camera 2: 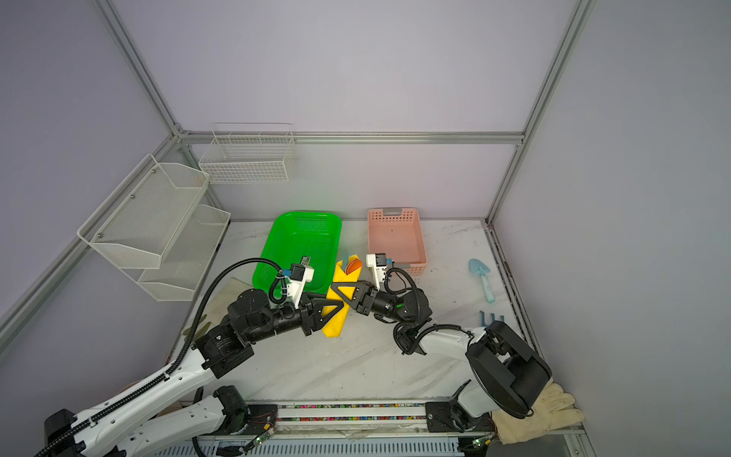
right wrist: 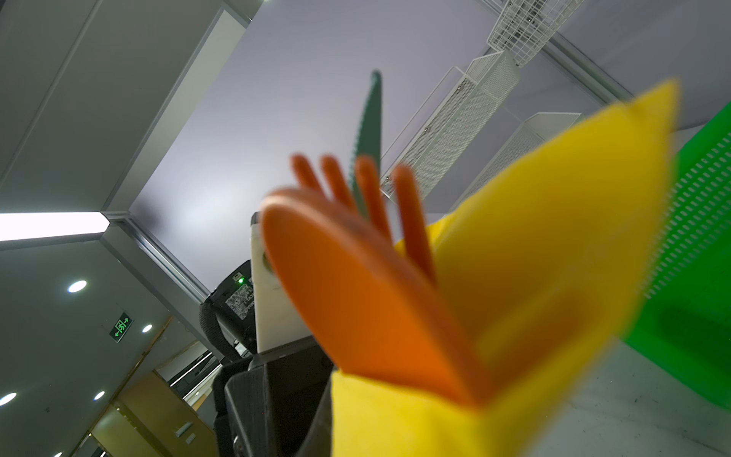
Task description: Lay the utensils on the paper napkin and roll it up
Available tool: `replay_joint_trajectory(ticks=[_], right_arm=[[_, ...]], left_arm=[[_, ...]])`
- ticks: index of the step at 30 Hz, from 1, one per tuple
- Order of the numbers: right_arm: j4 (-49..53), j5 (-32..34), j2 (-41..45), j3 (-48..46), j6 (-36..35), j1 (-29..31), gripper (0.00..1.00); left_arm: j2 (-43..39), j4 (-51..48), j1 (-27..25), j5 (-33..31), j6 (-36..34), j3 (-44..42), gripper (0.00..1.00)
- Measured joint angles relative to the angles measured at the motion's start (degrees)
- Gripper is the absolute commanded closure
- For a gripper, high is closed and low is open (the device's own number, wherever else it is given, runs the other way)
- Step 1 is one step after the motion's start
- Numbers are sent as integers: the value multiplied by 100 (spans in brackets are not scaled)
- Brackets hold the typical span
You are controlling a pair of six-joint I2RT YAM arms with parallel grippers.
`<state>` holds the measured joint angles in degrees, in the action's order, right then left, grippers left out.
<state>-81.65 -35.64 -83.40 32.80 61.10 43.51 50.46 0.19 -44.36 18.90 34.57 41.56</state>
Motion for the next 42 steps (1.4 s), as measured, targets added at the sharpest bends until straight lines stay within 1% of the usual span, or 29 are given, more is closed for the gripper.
replay_joint_trajectory(ticks=[1,7,15,18,20,25,26,28,29,30,32,35,42], right_arm=[[-2,0,0,0,0,0,100],[-22,-15,-20,11,13,0,100],[-46,-24,-20,22,13,0,100],[-50,-37,-20,22,-9,-2,100],[-79,-52,-20,31,-52,-7,99],[-68,-114,-15,87,-98,-9,83],[-44,-125,-9,94,-101,-9,77],[42,-122,4,120,-116,-7,70],[81,-120,20,122,-120,-7,66],[107,-122,33,122,-136,-7,58],[153,-122,59,122,-138,-7,50],[199,-122,146,122,-170,-7,45],[404,-125,385,103,-267,-7,42]], left_arm=[[15,4,0,24,22,0,60],[79,52,50,131,72,-17,75],[118,90,125,234,136,-22,83],[138,114,151,289,205,-22,91],[138,131,166,321,302,-22,95],[79,278,195,369,376,-98,99],[68,299,197,372,376,-122,100],[63,385,197,407,374,-177,100],[63,417,197,435,376,-203,100],[61,450,197,468,376,-232,100],[59,531,197,503,378,-282,100],[33,603,199,525,378,-308,100],[-166,754,258,540,387,-398,100]])
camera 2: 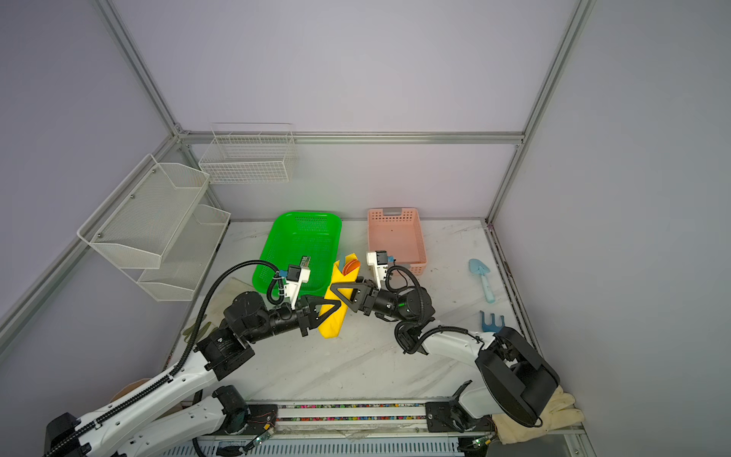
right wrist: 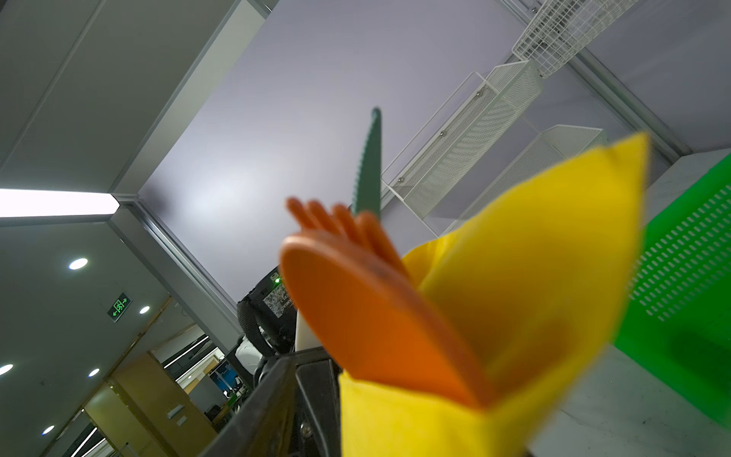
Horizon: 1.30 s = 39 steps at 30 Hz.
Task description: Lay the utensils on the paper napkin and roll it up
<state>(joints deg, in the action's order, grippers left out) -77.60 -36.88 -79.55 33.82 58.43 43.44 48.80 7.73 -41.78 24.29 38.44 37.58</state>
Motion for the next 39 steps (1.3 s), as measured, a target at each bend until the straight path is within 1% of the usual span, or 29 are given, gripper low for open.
replay_joint_trajectory(ticks=[6,8,11,14,16,18,20,23,26,30,37,38,39], right_arm=[[68,-52,236,-94,-92,0,39],[22,-94,234,-140,-72,0,35],[-188,-245,177,-236,46,0,32],[-492,-372,-9,-236,199,0,32],[-634,-437,-127,-236,284,0,34],[-745,-476,-188,-236,345,13,37],[-815,-511,-190,-236,407,28,43],[-901,-560,-190,-234,448,35,55],[-964,-577,-190,-214,470,46,69],[-1014,-586,-223,-188,494,50,80],[-1043,-579,-271,-188,498,50,89],[-1054,-579,-278,-188,501,50,89],[-1058,-579,-286,-188,509,50,86]], left_arm=[[-114,243,15,33,103,-52,100],[-107,352,15,92,162,-79,100],[-70,551,15,184,280,-85,100],[-35,756,15,273,376,-85,100],[2,890,15,332,431,-85,100],[52,960,15,382,463,-85,100],[103,1023,15,415,509,-85,100],[181,1123,15,479,560,-85,100],[273,1167,20,520,601,-87,100],[339,1248,42,555,654,-98,100],[339,1296,55,555,682,-155,100],[339,1303,55,555,686,-160,100],[339,1303,59,555,697,-160,100]])
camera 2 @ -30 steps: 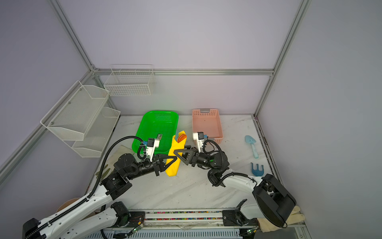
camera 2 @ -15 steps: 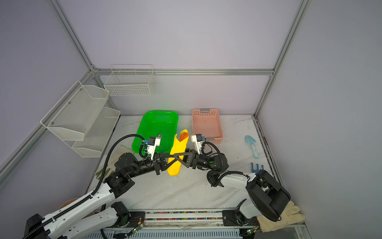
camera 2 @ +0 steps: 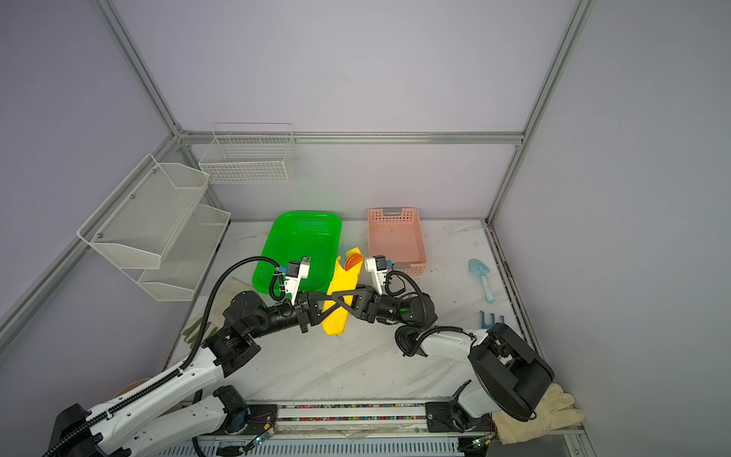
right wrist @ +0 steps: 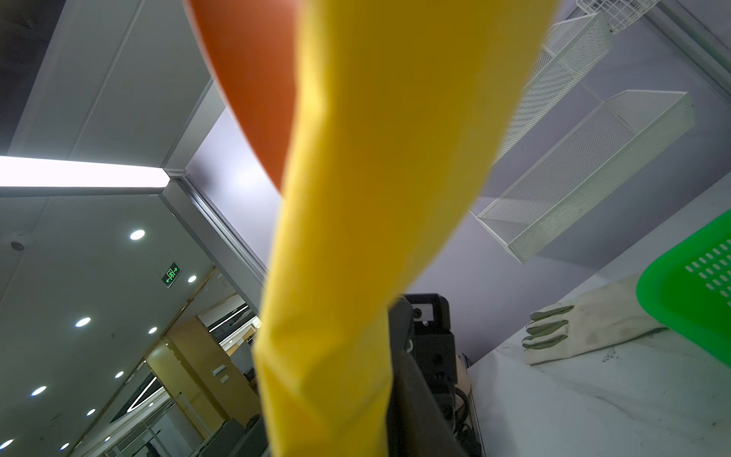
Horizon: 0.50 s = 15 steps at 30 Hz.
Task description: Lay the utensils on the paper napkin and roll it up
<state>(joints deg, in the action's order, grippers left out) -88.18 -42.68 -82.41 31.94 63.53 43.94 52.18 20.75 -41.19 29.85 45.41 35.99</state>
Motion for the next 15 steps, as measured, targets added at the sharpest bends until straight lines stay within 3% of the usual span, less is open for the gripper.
replay_joint_trajectory(ticks=[2,10,12,15], right_arm=[[-9,2,-7,0,11,0,75],[0,24,-7,9,33,0,63],[9,35,-7,9,31,0,62],[-4,35,-7,11,28,4,73]], left_arm=[[0,0,4,4,7,-2,100],[-9,15,2,105,7,-28,100],[-13,15,2,149,7,-28,100],[-33,-24,4,149,7,-28,100]])
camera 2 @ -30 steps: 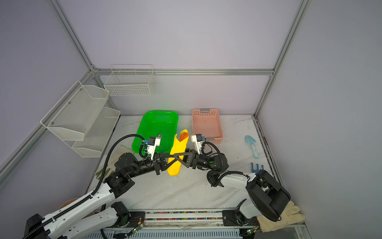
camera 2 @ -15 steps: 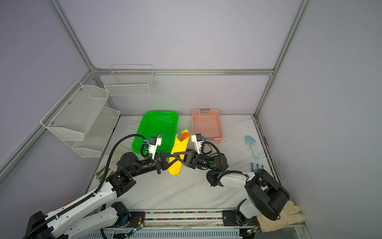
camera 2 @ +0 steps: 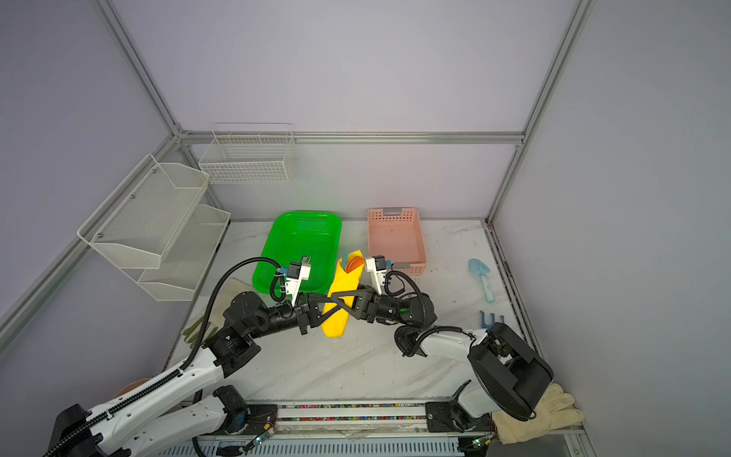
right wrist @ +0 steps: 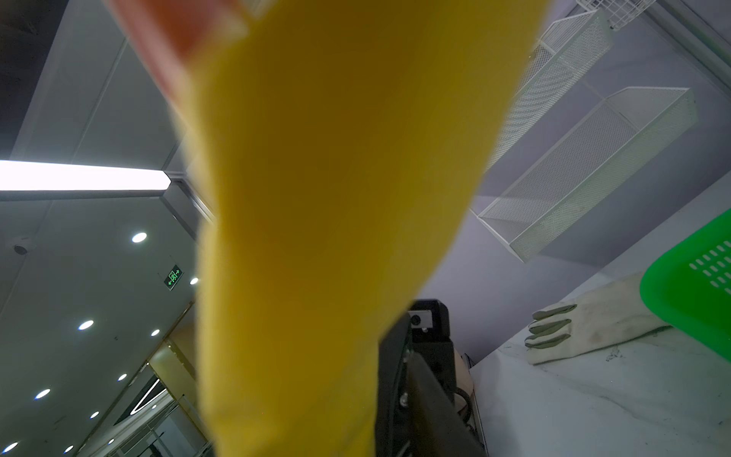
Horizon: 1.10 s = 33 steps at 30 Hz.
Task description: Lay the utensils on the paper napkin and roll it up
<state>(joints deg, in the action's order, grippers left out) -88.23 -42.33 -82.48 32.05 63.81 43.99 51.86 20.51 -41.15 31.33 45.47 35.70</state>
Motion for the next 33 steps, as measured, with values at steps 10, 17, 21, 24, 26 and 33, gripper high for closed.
replay_joint_trajectory(ticks=[10,17,21,24,26,33], right_arm=[[63,9,0,9,2,7,95],[116,9,7,9,-9,15,97],[181,-2,9,11,-22,50,100],[234,-4,9,26,-26,70,100],[269,-4,9,37,-31,70,100],[339,7,37,101,-42,63,100]], left_arm=[[-46,-4,15,-31,-2,-61,98],[-90,-63,15,-39,-4,-74,93],[-188,-249,15,-55,-20,-74,88],[-249,-343,15,-72,-70,-74,75],[-282,-391,22,-94,-107,-74,67],[-378,-435,52,-111,-149,-74,62]])
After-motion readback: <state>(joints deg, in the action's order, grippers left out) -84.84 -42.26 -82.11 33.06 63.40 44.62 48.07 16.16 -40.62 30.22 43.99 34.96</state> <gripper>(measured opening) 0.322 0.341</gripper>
